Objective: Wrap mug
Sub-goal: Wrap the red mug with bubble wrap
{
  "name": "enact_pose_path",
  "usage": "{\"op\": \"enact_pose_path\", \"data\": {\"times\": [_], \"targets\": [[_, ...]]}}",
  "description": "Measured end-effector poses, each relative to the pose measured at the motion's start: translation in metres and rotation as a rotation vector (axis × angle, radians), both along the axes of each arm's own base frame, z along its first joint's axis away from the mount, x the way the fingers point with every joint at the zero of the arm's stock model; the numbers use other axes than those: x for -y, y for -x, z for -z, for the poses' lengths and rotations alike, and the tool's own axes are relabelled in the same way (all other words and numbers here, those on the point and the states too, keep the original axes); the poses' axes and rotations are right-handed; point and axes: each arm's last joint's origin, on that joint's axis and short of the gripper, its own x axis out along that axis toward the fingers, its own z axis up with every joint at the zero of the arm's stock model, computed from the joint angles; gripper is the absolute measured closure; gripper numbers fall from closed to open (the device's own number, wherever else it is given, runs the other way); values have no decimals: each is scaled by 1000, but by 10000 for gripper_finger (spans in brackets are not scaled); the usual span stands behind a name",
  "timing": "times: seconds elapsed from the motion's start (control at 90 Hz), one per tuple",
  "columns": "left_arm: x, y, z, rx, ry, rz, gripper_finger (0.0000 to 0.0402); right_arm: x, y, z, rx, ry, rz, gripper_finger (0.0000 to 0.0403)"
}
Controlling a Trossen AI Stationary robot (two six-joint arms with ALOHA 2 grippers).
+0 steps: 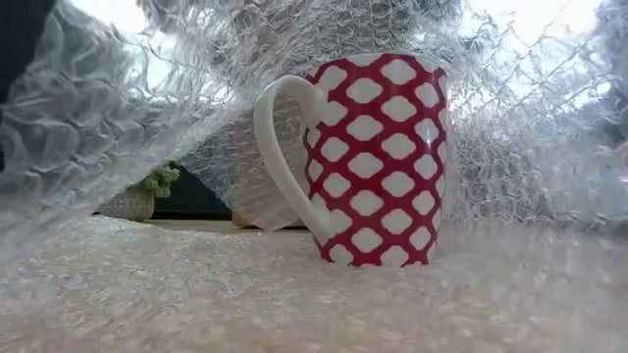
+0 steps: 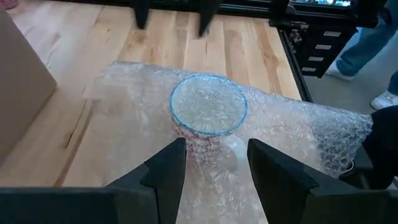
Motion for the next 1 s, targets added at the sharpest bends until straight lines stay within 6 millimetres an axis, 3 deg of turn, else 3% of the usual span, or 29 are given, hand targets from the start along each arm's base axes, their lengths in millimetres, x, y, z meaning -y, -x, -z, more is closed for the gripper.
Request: {"op": "enact_pose_path", "data": {"times": [0.544, 0.856, 1.0], "targets": [[-2, -2, -1, 15, 33, -26, 240, -7, -34, 85, -208, -32, 40, 179], [1, -1, -1, -4, 92, -22, 240, -7, -36, 85, -188, -19, 50, 179], [5, 11, 17, -78, 67, -18, 240, -7, -36, 84, -179, -20, 51, 179]]}}
